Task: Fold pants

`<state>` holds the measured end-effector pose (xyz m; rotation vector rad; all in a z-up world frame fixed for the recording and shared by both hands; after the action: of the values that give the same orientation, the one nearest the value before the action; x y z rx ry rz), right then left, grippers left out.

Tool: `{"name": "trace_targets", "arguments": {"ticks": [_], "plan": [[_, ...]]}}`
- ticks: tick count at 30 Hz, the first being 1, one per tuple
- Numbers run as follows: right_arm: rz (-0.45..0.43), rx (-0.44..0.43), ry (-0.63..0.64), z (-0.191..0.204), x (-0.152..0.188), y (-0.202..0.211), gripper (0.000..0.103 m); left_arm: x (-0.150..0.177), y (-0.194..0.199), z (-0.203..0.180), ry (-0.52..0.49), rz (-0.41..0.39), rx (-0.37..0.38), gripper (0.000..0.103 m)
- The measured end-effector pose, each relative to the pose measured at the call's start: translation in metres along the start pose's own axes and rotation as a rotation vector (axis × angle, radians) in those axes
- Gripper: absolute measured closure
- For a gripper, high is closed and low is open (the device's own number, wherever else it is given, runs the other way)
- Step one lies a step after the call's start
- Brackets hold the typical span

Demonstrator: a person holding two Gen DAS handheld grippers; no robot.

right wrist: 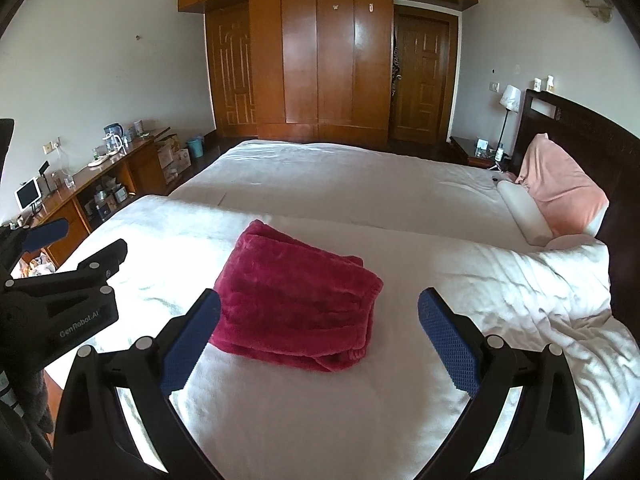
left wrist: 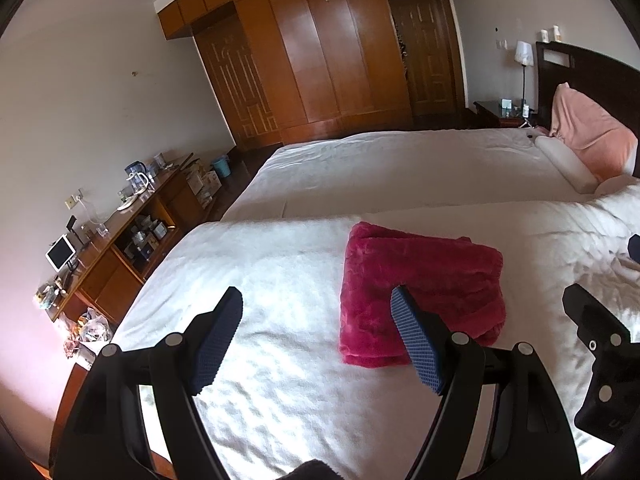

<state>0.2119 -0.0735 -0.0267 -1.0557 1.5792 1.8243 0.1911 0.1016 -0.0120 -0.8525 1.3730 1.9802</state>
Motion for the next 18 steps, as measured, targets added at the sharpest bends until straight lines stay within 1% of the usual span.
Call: {"name": "trace_targets", "arguments": {"ticks": [8,18], "plan": [[0.016,0.024,-0.013,0.002,-0.009,-0.02,0.003,-0.014,-0.021,0.001,-0.021,-0.003,0.036,0.027],[0.057,0.045,-0.033,0.009,-0.016,-0.053,0.003,-0.022,-0.052,0.007,-0.037,0.009,0.071,0.027]]}}
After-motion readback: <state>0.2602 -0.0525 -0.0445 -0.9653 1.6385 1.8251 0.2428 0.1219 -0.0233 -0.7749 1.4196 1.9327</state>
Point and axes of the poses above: each gripper's, at about its wrist camera, not at the fingertips, and y roughly against the way its jaws point, z to its left, x to its underside, the point moved 1 cm from there along -y, roughly the way its jaws point
